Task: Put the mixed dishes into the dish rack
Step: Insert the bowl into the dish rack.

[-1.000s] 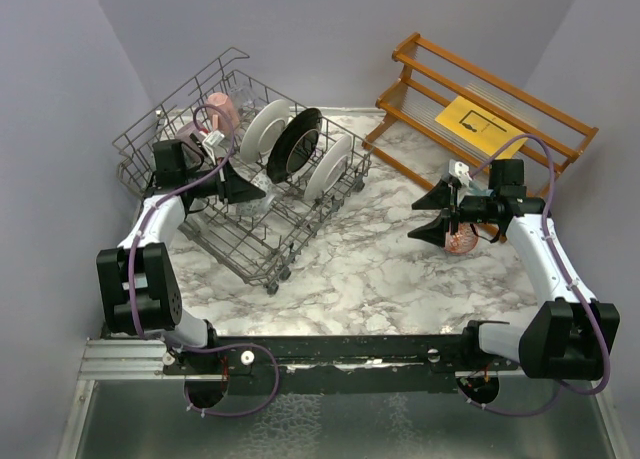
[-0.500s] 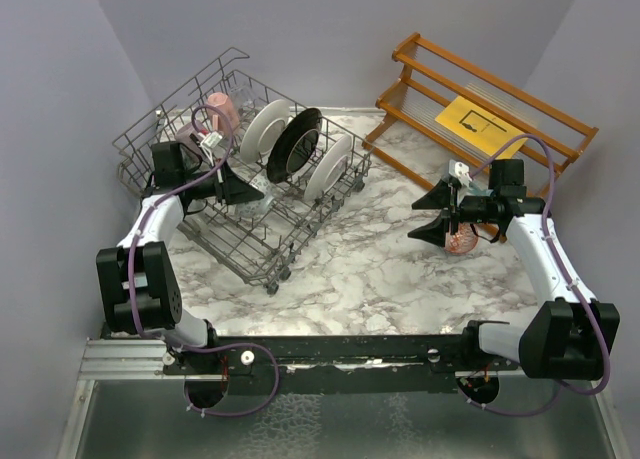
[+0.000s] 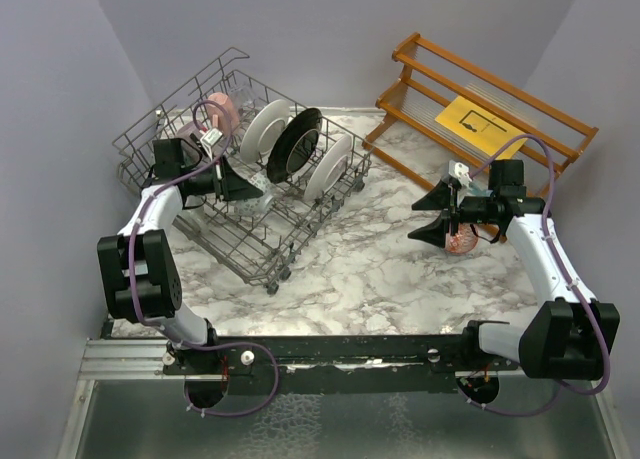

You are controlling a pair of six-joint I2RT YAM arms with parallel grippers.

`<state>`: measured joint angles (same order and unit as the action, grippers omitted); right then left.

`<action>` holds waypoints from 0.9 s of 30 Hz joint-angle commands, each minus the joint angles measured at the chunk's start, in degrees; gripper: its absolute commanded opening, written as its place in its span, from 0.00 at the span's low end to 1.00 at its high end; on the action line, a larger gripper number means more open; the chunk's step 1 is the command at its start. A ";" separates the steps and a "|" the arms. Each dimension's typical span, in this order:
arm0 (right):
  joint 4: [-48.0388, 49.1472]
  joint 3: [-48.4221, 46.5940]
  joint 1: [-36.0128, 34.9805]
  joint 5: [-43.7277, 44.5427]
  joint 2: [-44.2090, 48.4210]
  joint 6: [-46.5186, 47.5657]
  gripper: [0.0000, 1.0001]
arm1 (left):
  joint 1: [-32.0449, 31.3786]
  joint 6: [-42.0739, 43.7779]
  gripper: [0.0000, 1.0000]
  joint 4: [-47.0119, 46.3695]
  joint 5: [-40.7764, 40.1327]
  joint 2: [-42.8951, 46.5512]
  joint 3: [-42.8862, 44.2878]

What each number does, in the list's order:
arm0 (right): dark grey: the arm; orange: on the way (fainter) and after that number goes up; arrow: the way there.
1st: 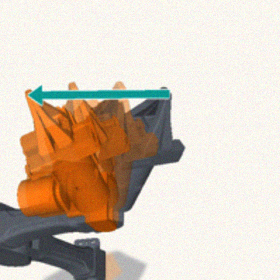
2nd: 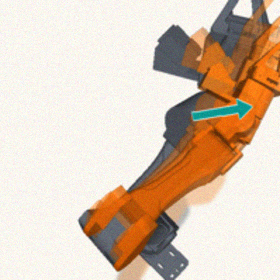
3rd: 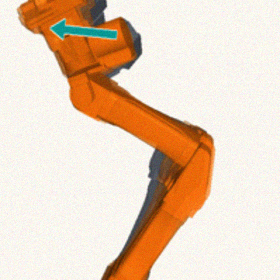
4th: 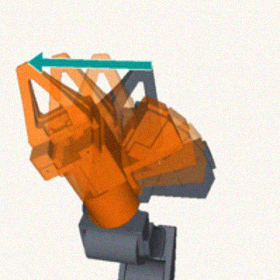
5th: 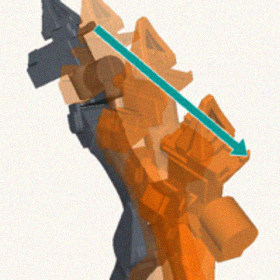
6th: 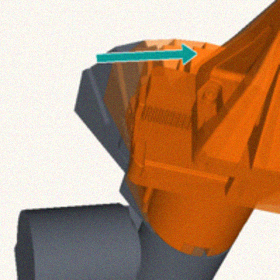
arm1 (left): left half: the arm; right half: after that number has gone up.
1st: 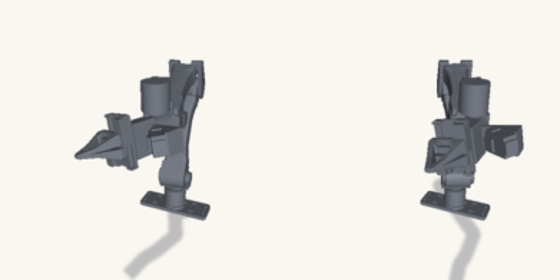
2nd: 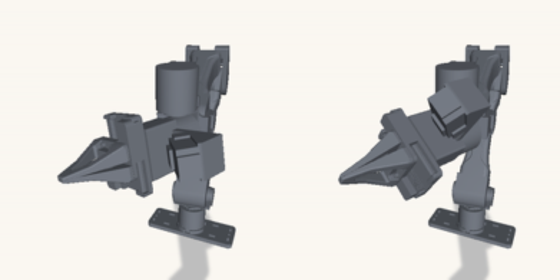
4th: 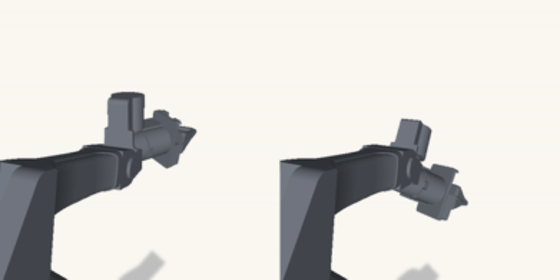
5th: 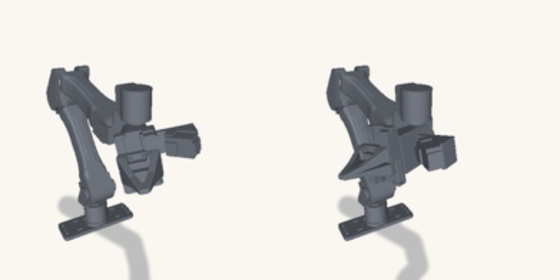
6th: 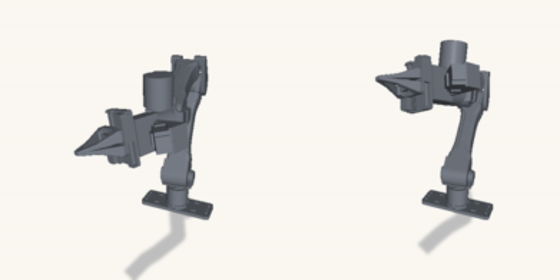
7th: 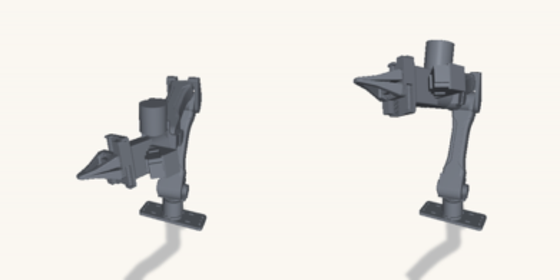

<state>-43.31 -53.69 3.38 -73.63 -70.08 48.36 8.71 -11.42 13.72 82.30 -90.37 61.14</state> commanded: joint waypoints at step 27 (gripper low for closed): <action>-2.15 -0.80 0.23 -1.75 0.10 2.41 0.76 | 0.95 11.19 0.12 12.34 1.11 -9.74 3.03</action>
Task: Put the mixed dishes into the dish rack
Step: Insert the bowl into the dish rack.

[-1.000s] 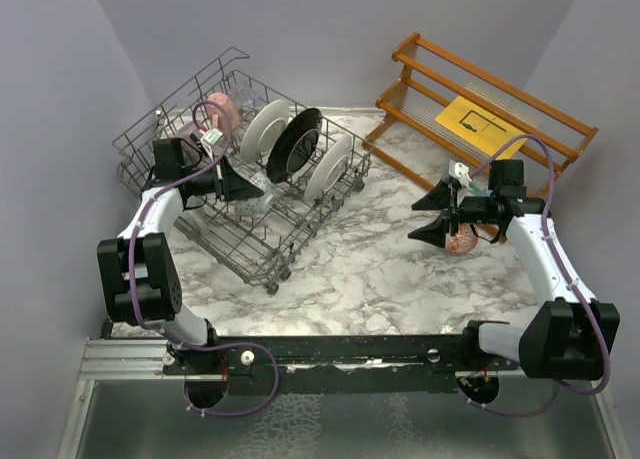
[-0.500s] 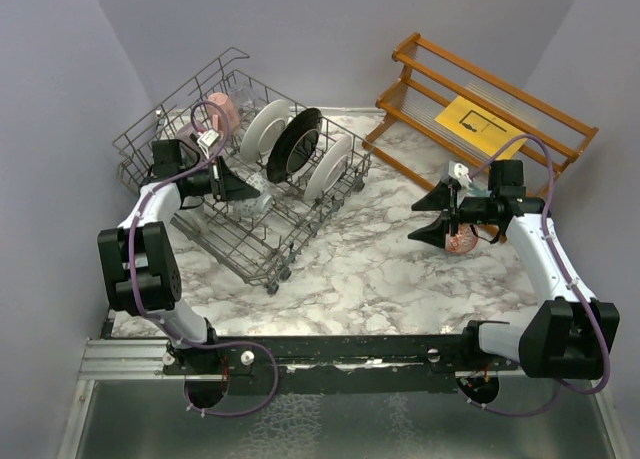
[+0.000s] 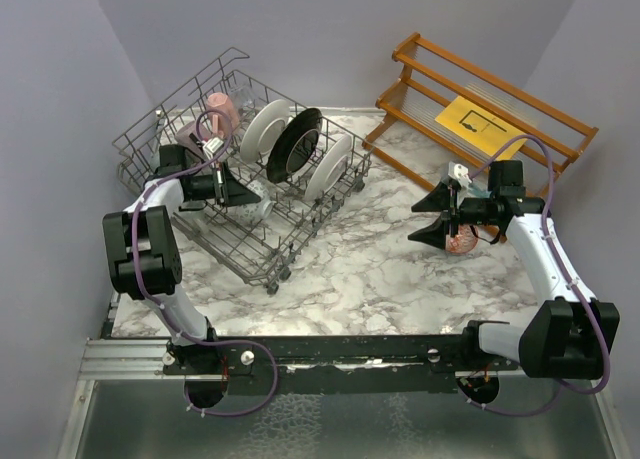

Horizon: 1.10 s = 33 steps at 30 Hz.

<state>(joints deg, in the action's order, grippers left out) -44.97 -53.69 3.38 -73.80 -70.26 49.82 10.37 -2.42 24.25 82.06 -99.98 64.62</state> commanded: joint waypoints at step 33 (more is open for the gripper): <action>-0.72 -0.85 0.23 -1.68 -0.23 1.24 0.76 | -1.43 -13.11 0.06 -8.48 1.86 10.22 2.90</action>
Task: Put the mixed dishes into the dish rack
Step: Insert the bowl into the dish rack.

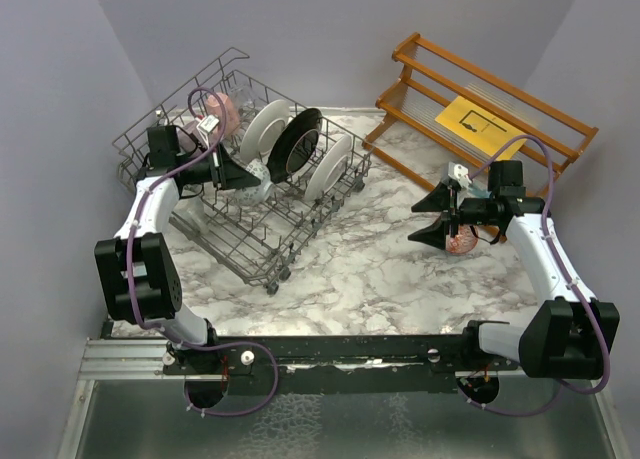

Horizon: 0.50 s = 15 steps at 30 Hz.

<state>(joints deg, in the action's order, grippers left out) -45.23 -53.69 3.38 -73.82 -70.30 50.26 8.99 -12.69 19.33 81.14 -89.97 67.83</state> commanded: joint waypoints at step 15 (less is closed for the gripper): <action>-0.94 -0.98 0.23 -1.79 0.16 1.23 0.76 | -1.55 -0.91 0.06 -3.00 1.67 -4.27 -3.72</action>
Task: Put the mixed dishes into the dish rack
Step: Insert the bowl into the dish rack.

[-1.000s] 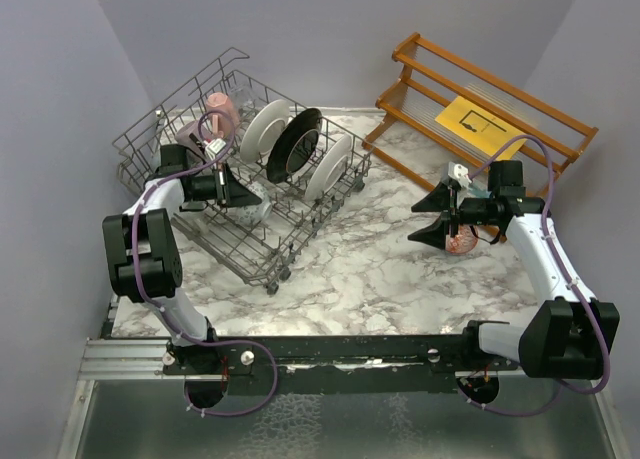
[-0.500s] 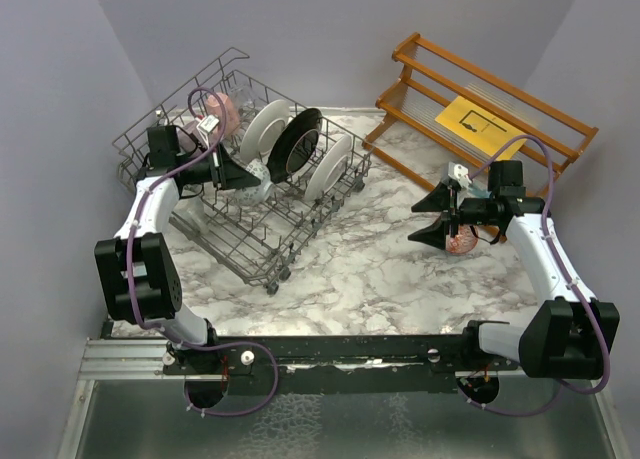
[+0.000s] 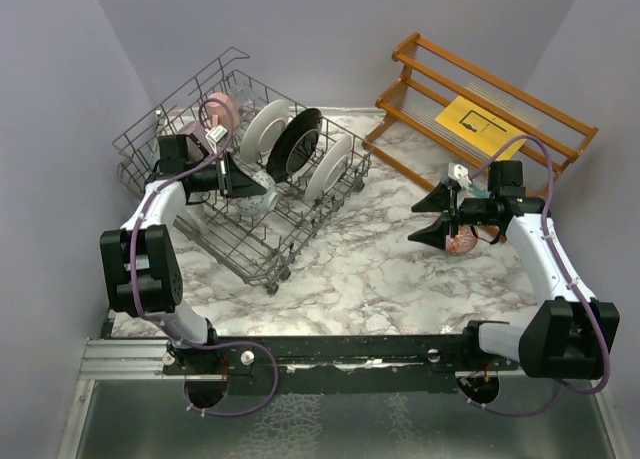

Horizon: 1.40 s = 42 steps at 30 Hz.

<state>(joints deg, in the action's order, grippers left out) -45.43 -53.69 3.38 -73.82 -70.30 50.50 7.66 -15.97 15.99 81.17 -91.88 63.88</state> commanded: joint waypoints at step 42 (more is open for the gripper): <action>-0.71 -0.80 0.23 -1.52 0.03 1.14 0.76 | -0.19 19.40 0.51 22.49 -9.53 -7.62 12.41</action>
<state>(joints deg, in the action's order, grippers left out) -46.04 -53.71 3.38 -74.02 -70.30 50.89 7.75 5.91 39.07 76.53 -105.51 73.78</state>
